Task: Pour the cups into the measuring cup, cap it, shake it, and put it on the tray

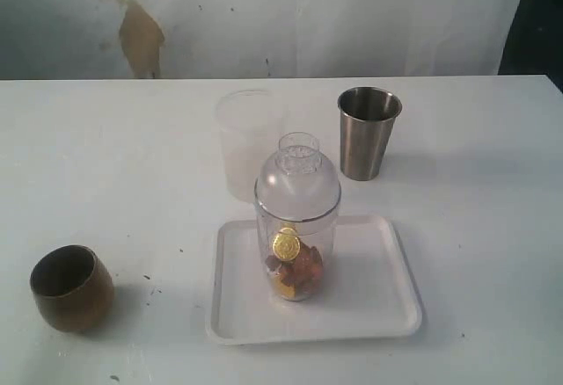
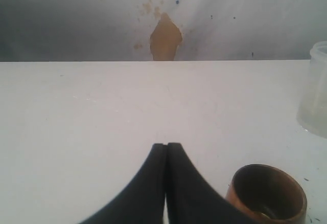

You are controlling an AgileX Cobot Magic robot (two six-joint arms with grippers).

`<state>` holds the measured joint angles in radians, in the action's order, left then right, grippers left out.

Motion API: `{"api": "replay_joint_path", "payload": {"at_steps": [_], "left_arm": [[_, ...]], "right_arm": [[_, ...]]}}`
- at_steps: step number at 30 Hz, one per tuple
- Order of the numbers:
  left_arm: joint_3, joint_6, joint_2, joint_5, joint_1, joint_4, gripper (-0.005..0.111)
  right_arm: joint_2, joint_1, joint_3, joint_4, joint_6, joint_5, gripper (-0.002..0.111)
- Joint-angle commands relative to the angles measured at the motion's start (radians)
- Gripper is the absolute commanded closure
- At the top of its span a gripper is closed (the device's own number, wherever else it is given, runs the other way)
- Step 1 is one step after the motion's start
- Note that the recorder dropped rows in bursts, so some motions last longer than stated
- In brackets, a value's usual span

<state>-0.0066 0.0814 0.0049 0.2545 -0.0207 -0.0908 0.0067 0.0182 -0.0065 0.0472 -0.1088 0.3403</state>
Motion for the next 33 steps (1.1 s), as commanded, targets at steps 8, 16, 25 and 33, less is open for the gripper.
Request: {"api": "replay_joint_path", "payload": {"at_steps": [8,16,25,33], "left_arm": [[0.007,0.002,-0.005,-0.006,-0.022,0.006,0.107],[0.007,0.002,-0.005,-0.006,-0.022,0.006,0.107],[0.007,0.002,-0.005,-0.006,-0.022,0.006,0.107],[0.007,0.002,-0.005,-0.006,-0.022,0.006,0.107]], "right_arm": [[-0.007,-0.006,0.007,0.004,-0.008,0.002,0.108],[-0.007,-0.006,0.007,0.004,-0.008,0.002,0.108],[-0.007,-0.006,0.007,0.004,-0.008,0.002,0.108],[-0.007,-0.006,0.007,0.004,-0.008,0.002,0.108]]}}
